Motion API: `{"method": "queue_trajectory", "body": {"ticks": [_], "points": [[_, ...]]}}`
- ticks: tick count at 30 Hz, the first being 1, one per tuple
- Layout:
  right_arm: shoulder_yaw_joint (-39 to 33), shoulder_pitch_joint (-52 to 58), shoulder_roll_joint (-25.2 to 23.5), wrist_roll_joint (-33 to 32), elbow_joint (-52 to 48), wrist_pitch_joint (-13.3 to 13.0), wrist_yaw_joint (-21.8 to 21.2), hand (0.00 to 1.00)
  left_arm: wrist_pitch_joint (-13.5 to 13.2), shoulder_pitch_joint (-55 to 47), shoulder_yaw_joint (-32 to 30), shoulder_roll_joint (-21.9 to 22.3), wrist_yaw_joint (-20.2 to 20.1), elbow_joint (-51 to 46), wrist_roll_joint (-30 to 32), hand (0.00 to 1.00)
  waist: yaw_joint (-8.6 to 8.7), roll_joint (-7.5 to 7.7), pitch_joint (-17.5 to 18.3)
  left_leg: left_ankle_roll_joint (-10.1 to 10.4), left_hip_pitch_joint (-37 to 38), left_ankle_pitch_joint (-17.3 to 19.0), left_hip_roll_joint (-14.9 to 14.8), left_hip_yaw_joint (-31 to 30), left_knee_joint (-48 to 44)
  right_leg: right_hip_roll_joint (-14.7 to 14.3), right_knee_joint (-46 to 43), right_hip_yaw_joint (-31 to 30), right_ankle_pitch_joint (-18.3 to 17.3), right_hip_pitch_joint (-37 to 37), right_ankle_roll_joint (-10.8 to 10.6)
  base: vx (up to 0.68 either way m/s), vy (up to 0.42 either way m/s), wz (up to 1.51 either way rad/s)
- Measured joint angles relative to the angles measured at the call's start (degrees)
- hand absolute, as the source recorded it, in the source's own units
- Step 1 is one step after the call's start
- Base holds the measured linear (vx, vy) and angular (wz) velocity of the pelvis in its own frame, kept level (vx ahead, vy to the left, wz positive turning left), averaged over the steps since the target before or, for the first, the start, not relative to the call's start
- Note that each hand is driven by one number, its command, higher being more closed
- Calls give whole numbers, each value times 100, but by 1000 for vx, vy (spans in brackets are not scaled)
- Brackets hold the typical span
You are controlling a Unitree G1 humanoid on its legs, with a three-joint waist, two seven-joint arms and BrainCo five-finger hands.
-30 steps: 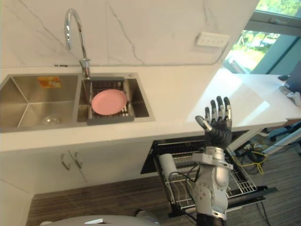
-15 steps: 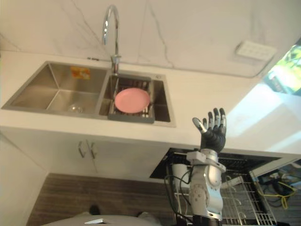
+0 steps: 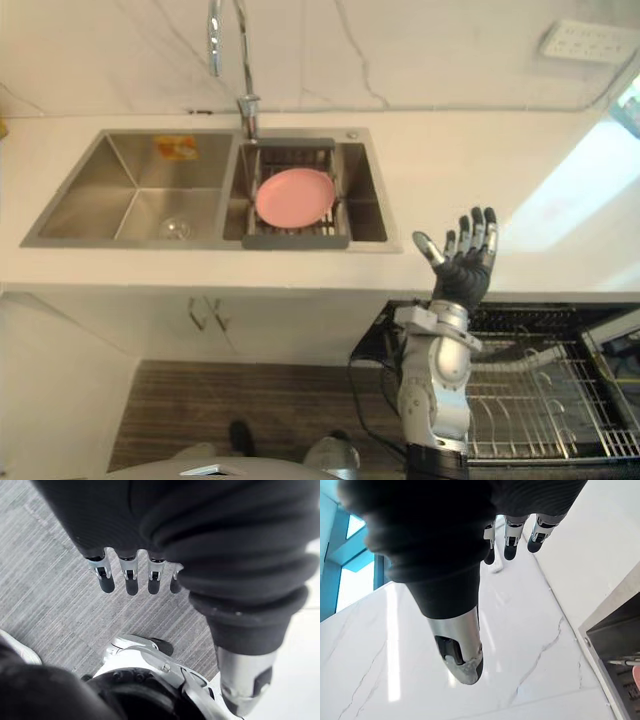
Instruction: Walk over to the sink, pick up the cup, carry it to the dishwasher, place the cup inside the dishwasher, then close the dishwasher door
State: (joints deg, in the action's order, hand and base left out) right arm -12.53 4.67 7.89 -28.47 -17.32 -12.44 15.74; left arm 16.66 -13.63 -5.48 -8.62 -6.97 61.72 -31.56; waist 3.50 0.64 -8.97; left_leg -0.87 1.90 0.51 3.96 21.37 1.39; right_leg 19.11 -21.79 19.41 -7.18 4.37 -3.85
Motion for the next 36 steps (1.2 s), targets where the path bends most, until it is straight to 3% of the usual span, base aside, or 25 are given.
{"method": "queue_trajectory", "body": {"ticks": [2,5,7,8,9,13,16,22,25,28,33,36], "points": [[0,58,0,76,3,-1,203,0,9,87,243,-137,0,65,45,0,48,165,-90,-57,168,38,104,-33,-24,211,-1216,-236,70,513,112,147,35,-3],[-17,71,24,77,2,-27,211,0,139,122,349,-196,88,62,39,0,35,123,-39,-100,501,47,-15,-56,64,86,-1457,-415,134,474,61,167,-42,-21],[7,47,16,99,5,-27,172,0,249,177,349,-245,163,-31,34,0,-2,180,-61,-37,451,125,-218,55,-34,-153,-870,-298,-161,475,2,91,-118,-29],[8,48,-12,180,3,-28,148,0,339,172,344,-350,145,-64,43,0,-3,308,-8,47,296,212,-262,75,-239,-343,31,-298,203,409,18,90,-170,-3],[-41,42,28,216,-12,-36,92,0,406,239,341,-455,130,-66,81,0,22,524,-37,42,234,349,-222,29,-479,-337,376,-289,534,336,-216,103,-184,4],[-129,-28,285,644,-32,-28,-61,0,450,282,339,-351,312,-291,273,0,-133,278,-33,156,171,531,-540,-288,-733,-748,1038,-276,686,8,-132,110,-118,-12],[-120,-99,320,643,-118,-14,-249,0,444,279,327,-284,371,-345,316,0,-198,240,-15,162,215,545,-660,-256,-720,-942,1533,-249,889,-242,-98,60,-31,-10],[-115,-91,403,650,-350,8,-521,0,298,256,332,-250,426,-451,488,0,-219,222,1,123,224,570,-639,-417,-699,-992,2103,13,1145,-653,-155,65,8,15],[-97,-100,406,1160,-350,203,-766,0,295,256,330,-247,436,-547,488,0,-349,232,12,116,238,565,-633,-441,-651,-995,2154,60,1147,-692,-155,37,7,10],[91,-199,619,1777,-237,461,-953,0,297,201,318,-244,482,-572,490,0,-334,239,69,119,233,563,-616,-603,-591,-993,2263,269,1145,-875,-160,6,-5,28],[734,-1262,1550,3167,594,1002,-1469,0,294,146,94,-187,466,-605,593,0,-411,270,188,118,407,329,-537,-841,-173,-982,2347,503,1143,-1041,-162,2,7,23],[1046,-1771,1971,3647,1136,1162,-1764,0,307,110,13,-188,409,-666,589,0,-516,327,291,124,437,81,-487,-1060,125,-979,2379,722,1133,-1062,-175,-28,5,39]]}}
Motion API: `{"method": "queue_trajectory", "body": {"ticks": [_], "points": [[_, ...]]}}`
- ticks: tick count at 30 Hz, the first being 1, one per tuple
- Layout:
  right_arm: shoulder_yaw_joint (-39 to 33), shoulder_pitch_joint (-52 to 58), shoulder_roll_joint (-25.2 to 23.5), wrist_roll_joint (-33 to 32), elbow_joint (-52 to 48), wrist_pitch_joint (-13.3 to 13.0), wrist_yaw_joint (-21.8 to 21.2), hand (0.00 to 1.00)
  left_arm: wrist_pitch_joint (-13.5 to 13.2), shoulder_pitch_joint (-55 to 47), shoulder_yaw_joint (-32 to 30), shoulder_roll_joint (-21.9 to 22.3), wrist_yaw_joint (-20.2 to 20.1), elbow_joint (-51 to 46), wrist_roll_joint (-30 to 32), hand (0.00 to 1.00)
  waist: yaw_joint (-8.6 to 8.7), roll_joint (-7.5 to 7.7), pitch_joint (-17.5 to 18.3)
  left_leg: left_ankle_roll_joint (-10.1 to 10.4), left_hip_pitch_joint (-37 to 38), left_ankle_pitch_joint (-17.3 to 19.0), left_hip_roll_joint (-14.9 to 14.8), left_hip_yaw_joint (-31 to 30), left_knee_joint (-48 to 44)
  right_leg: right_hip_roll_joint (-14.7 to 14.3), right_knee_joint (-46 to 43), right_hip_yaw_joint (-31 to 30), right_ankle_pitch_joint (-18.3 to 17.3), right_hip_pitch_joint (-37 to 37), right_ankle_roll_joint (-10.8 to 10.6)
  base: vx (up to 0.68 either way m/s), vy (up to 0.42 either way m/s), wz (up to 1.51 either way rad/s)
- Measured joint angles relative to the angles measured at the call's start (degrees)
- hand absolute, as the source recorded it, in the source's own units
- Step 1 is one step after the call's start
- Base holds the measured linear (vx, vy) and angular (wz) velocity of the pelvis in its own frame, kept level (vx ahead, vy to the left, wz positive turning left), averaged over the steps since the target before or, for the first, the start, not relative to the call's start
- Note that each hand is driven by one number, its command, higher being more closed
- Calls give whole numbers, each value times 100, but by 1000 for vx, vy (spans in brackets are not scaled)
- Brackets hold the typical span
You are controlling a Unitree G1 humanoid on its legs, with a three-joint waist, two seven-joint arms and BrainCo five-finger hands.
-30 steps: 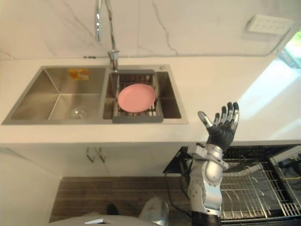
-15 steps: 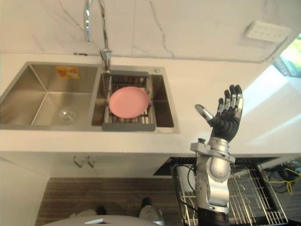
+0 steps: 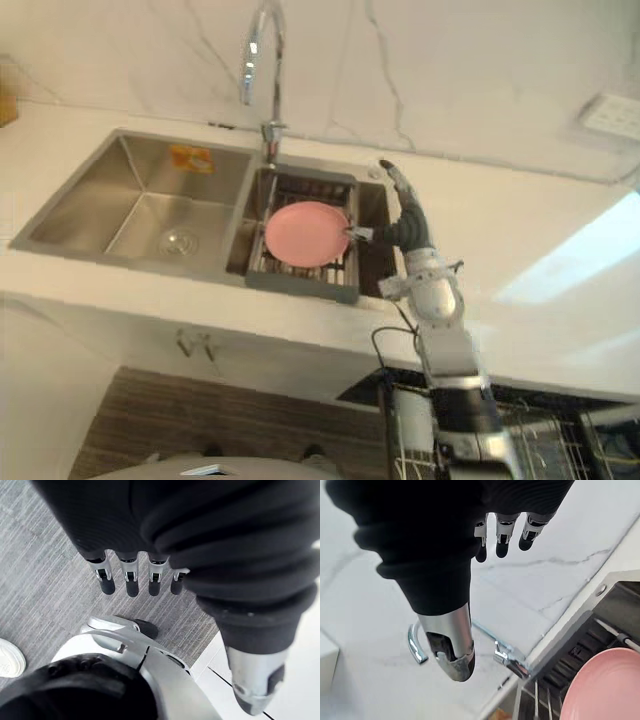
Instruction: Walk over to the sink, pick up the cup, carry it to the dishwasher, place the cup inside the dishwasher, then close the dishwasher door
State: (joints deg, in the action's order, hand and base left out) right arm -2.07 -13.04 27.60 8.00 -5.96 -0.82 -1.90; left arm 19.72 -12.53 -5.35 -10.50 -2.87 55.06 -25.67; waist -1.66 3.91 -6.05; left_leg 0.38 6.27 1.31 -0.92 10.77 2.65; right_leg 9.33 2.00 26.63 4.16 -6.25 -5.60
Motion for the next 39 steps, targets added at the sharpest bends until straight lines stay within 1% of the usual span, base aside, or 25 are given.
{"method": "queue_trajectory", "body": {"ticks": [3,5,6,10,16,17,21,22,23,24,27,28,31,34,35,38,39], "points": [[225,-370,161,383,501,88,-141,0,18,-23,-94,18,0,-53,0,0,-49,18,3,-15,57,-161,30,-155,175,13,20,203,0,-61,0,-20,-1,40],[523,-567,190,648,920,102,-179,0,48,-84,-133,31,3,-73,0,0,-161,19,2,-7,81,-174,46,-224,174,20,40,254,-1,-181,-1,-42,10,20],[594,-601,191,759,991,103,-179,0,55,-98,-133,32,3,-86,0,0,-180,21,4,-5,86,-176,48,-244,175,21,41,256,-4,-188,-5,-77,9,8],[1111,-808,194,1568,1663,53,-197,0,67,-200,-140,39,2,-162,0,0,-204,12,2,33,29,-194,60,-294,212,26,53,278,-19,-165,-27,-64,12,5],[1496,-830,223,2236,2339,-10,-446,0,69,-232,-141,46,-43,-163,-1,0,-204,-21,11,58,-76,-244,67,-446,215,13,126,437,1,-167,-21,-7,2,13],[1546,-834,225,2386,2430,-18,-518,0,68,-232,-140,46,-48,-163,-1,0,-201,-30,13,37,-115,-279,69,-473,215,11,140,502,4,-167,-24,28,-4,23],[1579,-949,225,2698,2834,9,-536,0,63,-234,-139,54,-118,-181,1,0,-272,-74,13,23,-135,-346,81,-610,204,6,171,630,29,-184,-24,64,-4,17],[1606,-979,226,2738,2881,21,-532,0,62,-235,-138,55,-121,-183,1,0,-278,-76,13,32,-135,-352,85,-618,193,7,179,659,29,-198,-25,33,2,15],[1652,-1014,225,2736,2971,101,-508,0,58,-235,-133,54,-123,-190,2,0,-279,-77,13,35,-129,-354,91,-638,187,6,203,702,31,-240,-28,23,2,14],[1654,-1014,223,2751,3006,124,-501,0,38,-249,-131,60,-127,-220,2,0,-303,-81,11,36,-125,-355,98,-650,191,3,231,719,41,-267,-37,15,2,11],[1657,-1018,195,2860,3111,102,-400,0,34,-250,-127,77,-128,-220,6,0,-313,-109,-3,38,-132,-359,113,-654,213,12,256,723,65,-271,-43,-1,1,1],[1658,-1019,162,3045,3258,114,-282,0,33,-253,-125,85,-134,-220,11,0,-316,-122,0,35,-132,-362,120,-654,214,19,256,723,71,-273,-50,0,0,0],[1672,-1020,105,3313,3419,117,-233,0,31,-262,-123,99,-136,-219,26,0,-314,-154,-15,19,-137,-374,133,-653,216,32,256,722,79,-270,-54,0,0,0],[1680,-1020,104,3568,3420,105,-83,0,32,-262,-120,106,-143,-219,33,0,-320,-171,-26,19,-141,-378,138,-653,218,37,256,722,83,-268,-53,0,0,0],[1703,-1022,105,3739,3421,104,-31,0,32,-262,-120,107,-161,-220,58,0,-327,-173,-27,23,-144,-376,138,-655,218,37,256,725,85,-268,-51,0,0,0],[1756,-1030,104,3991,3424,99,33,0,32,-263,-120,106,-187,-221,99,0,-327,-173,-27,37,-191,-367,140,-669,219,37,257,735,87,-267,-51,-4,3,1],[1757,-1036,104,4176,3426,102,120,0,33,-270,-119,103,-250,-219,102,0,-323,-171,-28,38,-204,-366,142,-683,220,38,257,745,88,-260,-52,0,10,4]]}}
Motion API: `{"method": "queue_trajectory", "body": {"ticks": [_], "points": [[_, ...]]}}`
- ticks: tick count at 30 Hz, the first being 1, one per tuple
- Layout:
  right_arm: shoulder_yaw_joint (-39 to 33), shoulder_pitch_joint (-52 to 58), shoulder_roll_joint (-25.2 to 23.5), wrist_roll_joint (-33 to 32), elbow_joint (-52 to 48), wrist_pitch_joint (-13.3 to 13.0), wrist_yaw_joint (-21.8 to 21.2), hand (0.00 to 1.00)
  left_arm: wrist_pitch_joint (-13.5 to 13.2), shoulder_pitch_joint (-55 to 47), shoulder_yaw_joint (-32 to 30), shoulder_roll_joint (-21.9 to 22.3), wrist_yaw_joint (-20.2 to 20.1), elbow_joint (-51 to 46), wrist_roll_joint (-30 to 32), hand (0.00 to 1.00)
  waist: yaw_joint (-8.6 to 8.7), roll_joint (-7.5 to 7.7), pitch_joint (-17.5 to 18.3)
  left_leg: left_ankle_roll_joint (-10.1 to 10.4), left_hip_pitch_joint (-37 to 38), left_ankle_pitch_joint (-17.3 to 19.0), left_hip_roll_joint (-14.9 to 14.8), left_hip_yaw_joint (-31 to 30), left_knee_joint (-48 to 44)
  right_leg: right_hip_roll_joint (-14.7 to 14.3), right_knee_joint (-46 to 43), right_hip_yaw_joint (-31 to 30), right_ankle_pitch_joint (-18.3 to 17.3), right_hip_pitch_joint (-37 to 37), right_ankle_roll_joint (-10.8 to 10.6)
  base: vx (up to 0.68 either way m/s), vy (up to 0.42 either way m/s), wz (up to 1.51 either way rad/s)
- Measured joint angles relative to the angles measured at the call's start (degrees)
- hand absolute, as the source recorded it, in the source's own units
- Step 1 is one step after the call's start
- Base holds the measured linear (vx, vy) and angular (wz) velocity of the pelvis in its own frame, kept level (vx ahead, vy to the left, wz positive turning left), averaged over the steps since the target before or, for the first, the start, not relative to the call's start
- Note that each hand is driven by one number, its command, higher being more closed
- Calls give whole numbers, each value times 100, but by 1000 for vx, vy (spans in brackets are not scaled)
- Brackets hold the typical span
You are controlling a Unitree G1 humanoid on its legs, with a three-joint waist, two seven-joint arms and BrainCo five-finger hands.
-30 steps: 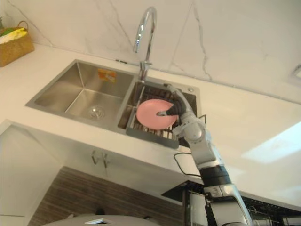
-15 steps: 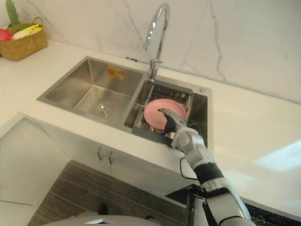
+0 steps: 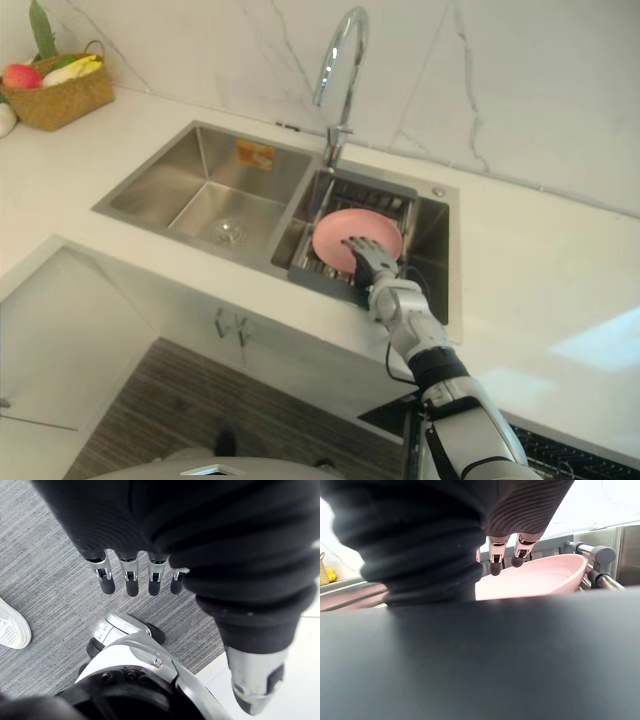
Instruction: Walk over to the sink, pick up the cup, carry it to the dishwasher, place the cup inside the dishwasher, then close the dishwasher door
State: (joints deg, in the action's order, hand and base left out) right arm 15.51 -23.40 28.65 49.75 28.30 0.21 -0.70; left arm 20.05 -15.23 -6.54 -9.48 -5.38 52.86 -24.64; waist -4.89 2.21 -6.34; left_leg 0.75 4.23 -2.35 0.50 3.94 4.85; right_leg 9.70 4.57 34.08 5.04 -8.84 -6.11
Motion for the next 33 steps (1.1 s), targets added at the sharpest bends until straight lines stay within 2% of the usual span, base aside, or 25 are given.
{"method": "queue_trajectory", "body": {"ticks": [4,8,12,19,20,29,33], "points": [[35,-66,0,396,72,-5,73,0,-1,-2,5,-4,-18,0,1,0,-4,3,-1,0,0,0,3,-4,0,4,0,5,5,-5,1,4,3,1],[245,-187,6,886,223,4,423,0,2,-6,45,-39,-60,1,9,0,10,26,-14,-1,2,-1,4,0,0,4,0,1,8,-5,2,0,0,0],[244,-189,7,923,334,5,727,0,2,-5,57,-60,-92,2,9,0,-3,48,-21,3,4,-4,6,-2,0,5,0,-2,16,-8,7,0,0,0],[246,-231,8,1157,604,15,764,0,0,-5,221,-123,-94,9,8,0,-25,77,-21,12,14,-18,24,-80,1,14,0,81,-11,-65,3,0,0,5],[252,-268,9,1159,707,28,765,100,-2,-4,222,-125,-103,9,8,0,-37,91,-36,13,34,-19,23,-90,1,16,0,96,-26,-94,9,1,5,6],[255,-303,12,1151,893,122,780,100,-14,-14,227,-126,-118,75,11,0,-110,82,-80,-23,37,5,25,-85,2,23,-1,110,-43,-109,3,0,0,0],[300,-302,11,1163,923,117,972,100,-16,-15,228,-131,-119,77,17,0,-109,92,-78,-23,37,5,29,-84,2,25,-1,110,-43,-109,2,0,0,0]]}}
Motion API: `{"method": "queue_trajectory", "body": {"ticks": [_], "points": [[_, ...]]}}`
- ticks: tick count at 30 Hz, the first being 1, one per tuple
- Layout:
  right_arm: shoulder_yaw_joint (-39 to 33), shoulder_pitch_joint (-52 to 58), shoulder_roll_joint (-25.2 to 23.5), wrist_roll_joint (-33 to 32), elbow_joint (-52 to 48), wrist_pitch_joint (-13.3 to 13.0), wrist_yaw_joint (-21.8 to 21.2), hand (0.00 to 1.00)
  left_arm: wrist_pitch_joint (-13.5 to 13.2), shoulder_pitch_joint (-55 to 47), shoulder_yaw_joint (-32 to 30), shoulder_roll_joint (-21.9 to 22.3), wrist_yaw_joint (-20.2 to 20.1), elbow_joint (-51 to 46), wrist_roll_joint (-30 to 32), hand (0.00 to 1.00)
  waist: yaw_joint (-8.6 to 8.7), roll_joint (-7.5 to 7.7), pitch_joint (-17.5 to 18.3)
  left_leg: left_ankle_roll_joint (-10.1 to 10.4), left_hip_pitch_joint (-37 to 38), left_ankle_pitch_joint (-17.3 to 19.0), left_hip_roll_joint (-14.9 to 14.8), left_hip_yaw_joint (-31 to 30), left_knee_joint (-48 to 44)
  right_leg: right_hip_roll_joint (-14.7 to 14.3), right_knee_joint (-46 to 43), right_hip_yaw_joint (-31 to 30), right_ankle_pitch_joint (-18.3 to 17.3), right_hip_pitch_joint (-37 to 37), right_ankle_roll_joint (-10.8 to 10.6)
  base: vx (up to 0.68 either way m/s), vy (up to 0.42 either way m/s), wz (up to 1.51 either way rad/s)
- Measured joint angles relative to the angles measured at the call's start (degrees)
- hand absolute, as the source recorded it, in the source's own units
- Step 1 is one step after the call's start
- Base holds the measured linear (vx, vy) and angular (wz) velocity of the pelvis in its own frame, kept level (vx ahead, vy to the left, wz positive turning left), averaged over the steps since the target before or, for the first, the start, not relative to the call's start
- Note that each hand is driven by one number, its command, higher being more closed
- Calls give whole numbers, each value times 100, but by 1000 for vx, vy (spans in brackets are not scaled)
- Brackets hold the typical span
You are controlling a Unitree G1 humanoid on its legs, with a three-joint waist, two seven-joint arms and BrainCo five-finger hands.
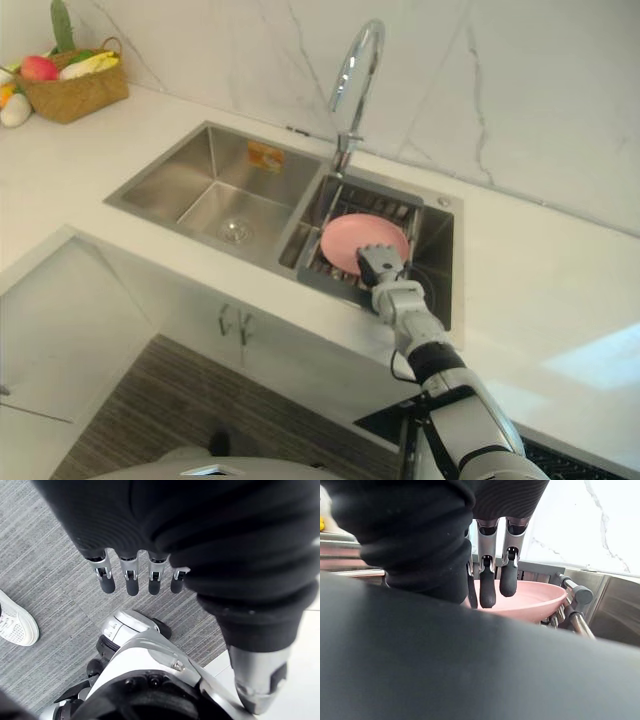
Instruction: Walk over to the sink, pick up the cup, carry it to the dishwasher, place the cup inside the dishwasher, then close the dishwasher door
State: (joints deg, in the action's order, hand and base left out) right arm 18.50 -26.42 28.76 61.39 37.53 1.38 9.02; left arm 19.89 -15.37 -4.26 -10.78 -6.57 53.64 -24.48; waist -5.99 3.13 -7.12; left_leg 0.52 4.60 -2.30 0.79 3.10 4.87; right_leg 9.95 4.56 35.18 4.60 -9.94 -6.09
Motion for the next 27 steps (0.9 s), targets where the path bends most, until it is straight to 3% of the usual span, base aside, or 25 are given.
{"method": "queue_trajectory", "body": {"ticks": [13,22,27], "points": [[81,21,19,206,160,-77,669,100,-80,2,32,-11,4,103,-17,0,-4,32,6,-7,-3,5,-3,150,1,12,0,-3,-1,-4,-1,0,0,0],[173,10,282,406,150,-706,671,100,-87,-4,12,-11,1,99,-17,0,-3,34,2,-12,-25,8,30,159,0,67,-3,-1,-4,8,-7,24,13,1],[173,-170,696,421,169,-743,816,100,-93,-8,-14,26,-13,85,-17,0,-10,-14,-43,-12,-42,8,39,170,0,76,-1,-5,-5,21,-10,7,2,0]]}}
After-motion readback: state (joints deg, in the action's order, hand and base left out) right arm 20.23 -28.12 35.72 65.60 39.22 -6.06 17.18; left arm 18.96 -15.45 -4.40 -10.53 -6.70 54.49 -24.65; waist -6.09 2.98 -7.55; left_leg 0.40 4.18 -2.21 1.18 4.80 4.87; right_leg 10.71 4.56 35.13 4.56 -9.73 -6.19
